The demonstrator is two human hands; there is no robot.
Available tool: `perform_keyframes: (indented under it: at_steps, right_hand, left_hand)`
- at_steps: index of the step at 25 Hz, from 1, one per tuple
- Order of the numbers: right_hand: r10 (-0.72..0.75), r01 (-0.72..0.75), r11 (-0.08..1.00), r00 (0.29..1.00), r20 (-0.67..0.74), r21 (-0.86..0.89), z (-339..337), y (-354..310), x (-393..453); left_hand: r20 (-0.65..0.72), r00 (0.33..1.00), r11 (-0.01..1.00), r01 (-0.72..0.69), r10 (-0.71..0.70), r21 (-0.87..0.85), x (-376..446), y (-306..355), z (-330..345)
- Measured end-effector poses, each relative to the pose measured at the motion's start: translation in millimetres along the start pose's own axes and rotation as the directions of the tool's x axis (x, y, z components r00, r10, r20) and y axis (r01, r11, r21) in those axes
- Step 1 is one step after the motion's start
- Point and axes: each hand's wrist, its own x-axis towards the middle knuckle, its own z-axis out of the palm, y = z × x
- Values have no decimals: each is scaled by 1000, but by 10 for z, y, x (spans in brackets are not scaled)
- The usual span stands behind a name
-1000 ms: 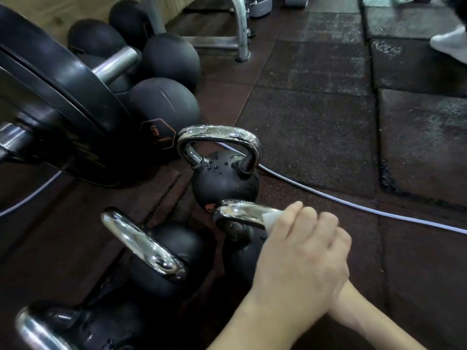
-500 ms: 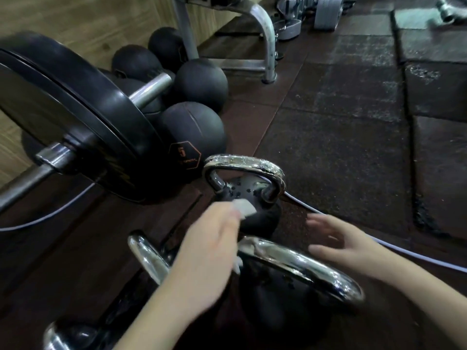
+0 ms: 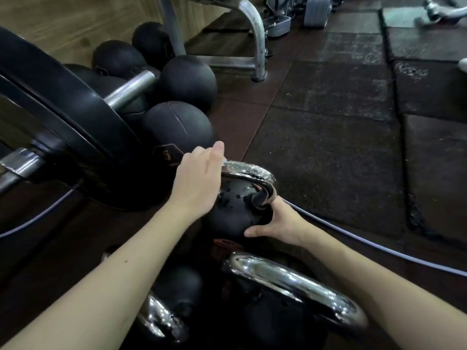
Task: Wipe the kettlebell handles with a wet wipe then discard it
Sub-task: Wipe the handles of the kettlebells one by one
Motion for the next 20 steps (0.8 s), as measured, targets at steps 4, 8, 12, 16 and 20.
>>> perform_keyframes:
  at_steps: [4, 8, 12, 16, 20]
  right_hand:
    - [37, -36, 998, 999, -25, 49, 121, 110, 42]
    - [93, -88, 990, 995, -35, 114, 171, 195, 58]
    - [92, -88, 985, 996, -20, 150, 104, 268, 23]
    - [70, -64, 986, 997, -36, 152, 104, 301, 22]
    - [80, -79, 989, 997, -4, 126, 125, 309, 31]
  left_hand:
    - [151, 870, 738, -481, 469, 474, -175, 446, 353]
    - [309, 652, 581, -758, 692, 297, -55, 443, 440]
    - [187, 937, 922, -330, 294, 203, 306, -2, -29]
    - [153, 985, 985, -101, 80, 139, 253, -162, -223]
    - [300, 800, 579, -588, 519, 565, 34, 361, 257]
